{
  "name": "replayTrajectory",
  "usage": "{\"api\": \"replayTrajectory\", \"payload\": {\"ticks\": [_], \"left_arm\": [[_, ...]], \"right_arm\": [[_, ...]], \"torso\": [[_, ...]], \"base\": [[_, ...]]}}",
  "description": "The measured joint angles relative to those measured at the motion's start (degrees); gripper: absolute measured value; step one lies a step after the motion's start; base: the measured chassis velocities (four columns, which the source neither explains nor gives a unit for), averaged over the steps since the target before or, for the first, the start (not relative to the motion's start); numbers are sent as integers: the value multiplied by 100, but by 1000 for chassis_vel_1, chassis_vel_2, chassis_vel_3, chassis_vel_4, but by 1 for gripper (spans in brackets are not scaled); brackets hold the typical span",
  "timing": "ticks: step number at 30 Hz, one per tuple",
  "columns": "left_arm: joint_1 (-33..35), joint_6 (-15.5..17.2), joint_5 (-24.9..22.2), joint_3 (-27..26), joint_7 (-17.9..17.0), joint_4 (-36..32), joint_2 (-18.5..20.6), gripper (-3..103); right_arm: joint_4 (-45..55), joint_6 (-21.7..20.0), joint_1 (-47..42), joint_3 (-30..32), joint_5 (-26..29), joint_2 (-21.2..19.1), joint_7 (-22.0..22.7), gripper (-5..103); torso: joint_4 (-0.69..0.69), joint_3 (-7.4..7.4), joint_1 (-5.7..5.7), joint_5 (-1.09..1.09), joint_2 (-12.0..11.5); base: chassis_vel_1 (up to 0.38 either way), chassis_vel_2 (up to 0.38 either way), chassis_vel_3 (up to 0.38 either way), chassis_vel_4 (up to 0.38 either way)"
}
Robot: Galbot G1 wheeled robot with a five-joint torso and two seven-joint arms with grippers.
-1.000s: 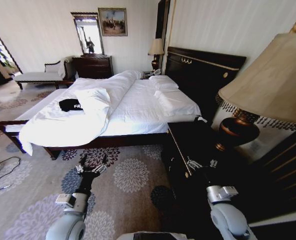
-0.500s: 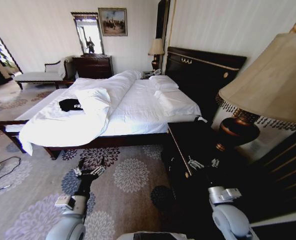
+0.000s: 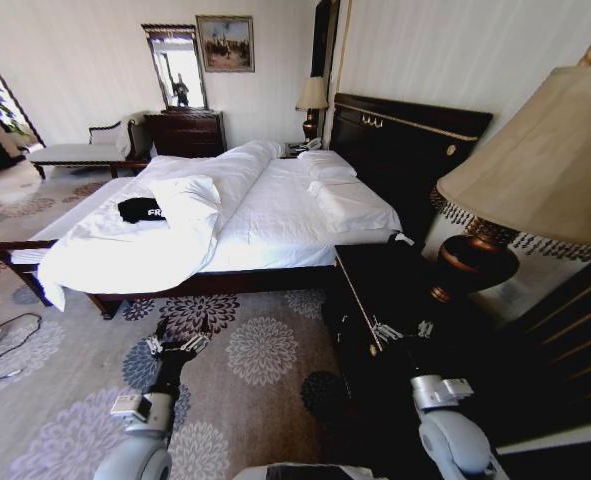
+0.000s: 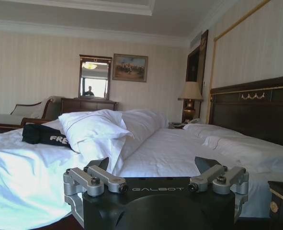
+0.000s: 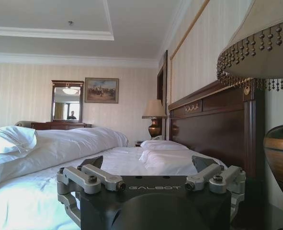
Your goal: Fold the clothes on the bed.
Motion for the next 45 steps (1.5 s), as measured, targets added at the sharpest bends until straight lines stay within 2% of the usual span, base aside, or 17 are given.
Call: {"api": "replayTrajectory", "payload": {"ticks": [19, 45], "left_arm": [[-75, -47, 35, 31, 14, 167, -22, 100], [-204, -34, -46, -70, 22, 377, 9, 100]], "right_arm": [[-170, 29, 69, -14, -20, 81, -20, 100], [-297, 42, 133, -8, -70, 143, -32, 100]], "torso": [[-1, 0, 0, 0, 0], [0, 0, 1, 0, 0]], "base": [[-11, 16, 11, -15], [-95, 90, 94, -91]]}}
